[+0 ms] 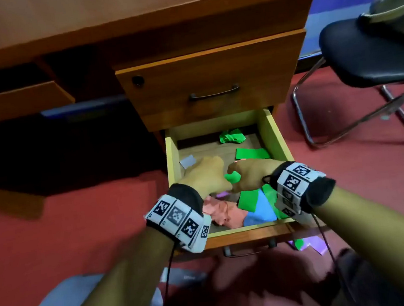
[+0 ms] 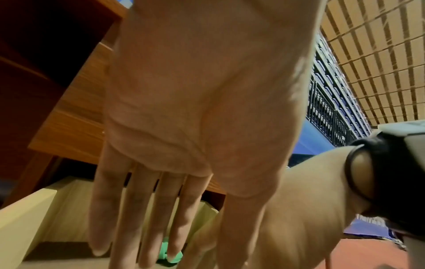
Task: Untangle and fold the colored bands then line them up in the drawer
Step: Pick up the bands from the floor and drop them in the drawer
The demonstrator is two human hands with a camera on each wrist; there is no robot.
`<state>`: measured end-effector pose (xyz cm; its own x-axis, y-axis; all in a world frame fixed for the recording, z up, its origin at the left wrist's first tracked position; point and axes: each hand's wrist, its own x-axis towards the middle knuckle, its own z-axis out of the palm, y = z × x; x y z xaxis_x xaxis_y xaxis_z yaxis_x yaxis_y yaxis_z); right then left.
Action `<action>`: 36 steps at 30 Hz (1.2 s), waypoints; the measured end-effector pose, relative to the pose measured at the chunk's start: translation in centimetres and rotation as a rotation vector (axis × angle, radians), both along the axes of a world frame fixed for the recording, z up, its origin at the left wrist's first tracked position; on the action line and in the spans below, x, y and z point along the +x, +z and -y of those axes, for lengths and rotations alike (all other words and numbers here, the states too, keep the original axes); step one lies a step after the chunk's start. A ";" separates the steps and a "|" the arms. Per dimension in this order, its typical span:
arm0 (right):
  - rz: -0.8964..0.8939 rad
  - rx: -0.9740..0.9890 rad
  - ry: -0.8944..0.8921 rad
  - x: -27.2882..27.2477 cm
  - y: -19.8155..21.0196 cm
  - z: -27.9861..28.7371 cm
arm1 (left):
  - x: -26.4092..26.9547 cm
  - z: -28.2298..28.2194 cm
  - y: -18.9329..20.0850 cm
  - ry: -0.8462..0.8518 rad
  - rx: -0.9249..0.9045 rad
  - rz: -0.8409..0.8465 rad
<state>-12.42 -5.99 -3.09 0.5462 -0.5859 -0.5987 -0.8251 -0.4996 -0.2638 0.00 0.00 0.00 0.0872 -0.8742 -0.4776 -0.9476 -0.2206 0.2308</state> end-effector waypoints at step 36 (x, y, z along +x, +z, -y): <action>-0.108 0.338 0.283 3.0 -4.8 0.9 | 4.7 0.1 -1.9 -0.180 0.183 0.274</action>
<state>-9.46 -6.88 -7.92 0.5804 -0.1841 -0.7933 -0.7004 -0.6099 -0.3709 4.73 -0.07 -1.91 0.0859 -0.7896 -0.6076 -0.9962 -0.0586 -0.0647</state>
